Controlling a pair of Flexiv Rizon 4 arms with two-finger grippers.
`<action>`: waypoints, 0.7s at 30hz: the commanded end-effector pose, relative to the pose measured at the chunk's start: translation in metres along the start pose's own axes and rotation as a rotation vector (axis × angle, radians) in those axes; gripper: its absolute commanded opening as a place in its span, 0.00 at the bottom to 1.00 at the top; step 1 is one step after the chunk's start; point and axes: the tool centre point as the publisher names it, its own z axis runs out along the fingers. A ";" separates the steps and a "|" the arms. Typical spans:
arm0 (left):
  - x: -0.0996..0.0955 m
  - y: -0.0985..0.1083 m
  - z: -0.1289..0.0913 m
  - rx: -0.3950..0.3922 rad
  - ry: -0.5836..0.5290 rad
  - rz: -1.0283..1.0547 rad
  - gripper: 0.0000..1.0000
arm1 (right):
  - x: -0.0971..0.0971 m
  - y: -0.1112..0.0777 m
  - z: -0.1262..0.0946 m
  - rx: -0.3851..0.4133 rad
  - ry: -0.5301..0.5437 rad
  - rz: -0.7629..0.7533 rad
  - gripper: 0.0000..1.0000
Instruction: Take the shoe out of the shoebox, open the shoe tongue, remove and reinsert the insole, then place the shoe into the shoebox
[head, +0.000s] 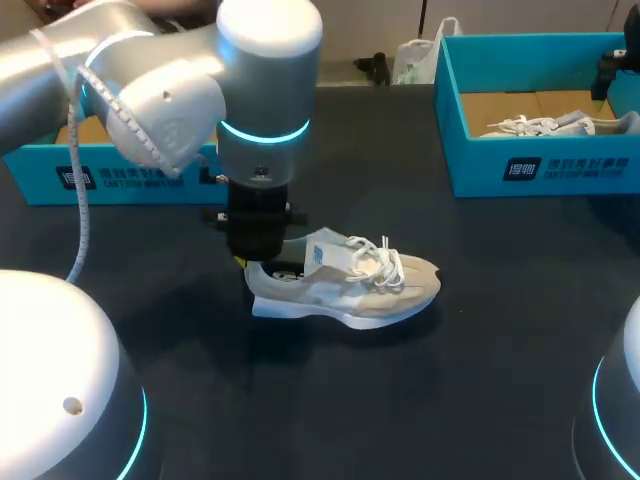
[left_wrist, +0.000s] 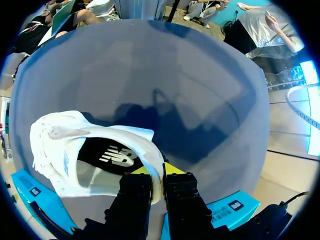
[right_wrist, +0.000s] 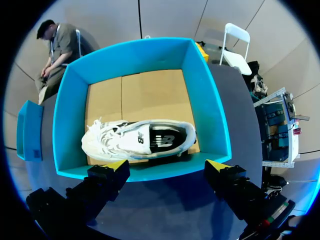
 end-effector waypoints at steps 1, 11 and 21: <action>-0.002 0.000 0.013 -0.015 0.001 -0.001 0.00 | 0.000 0.000 0.000 0.000 0.000 0.000 1.00; -0.001 -0.004 0.028 0.028 0.026 0.005 0.00 | 0.000 0.000 0.000 0.000 0.000 0.000 1.00; -0.003 -0.011 0.039 0.023 0.046 0.002 0.00 | 0.000 0.000 0.000 0.000 0.000 0.000 1.00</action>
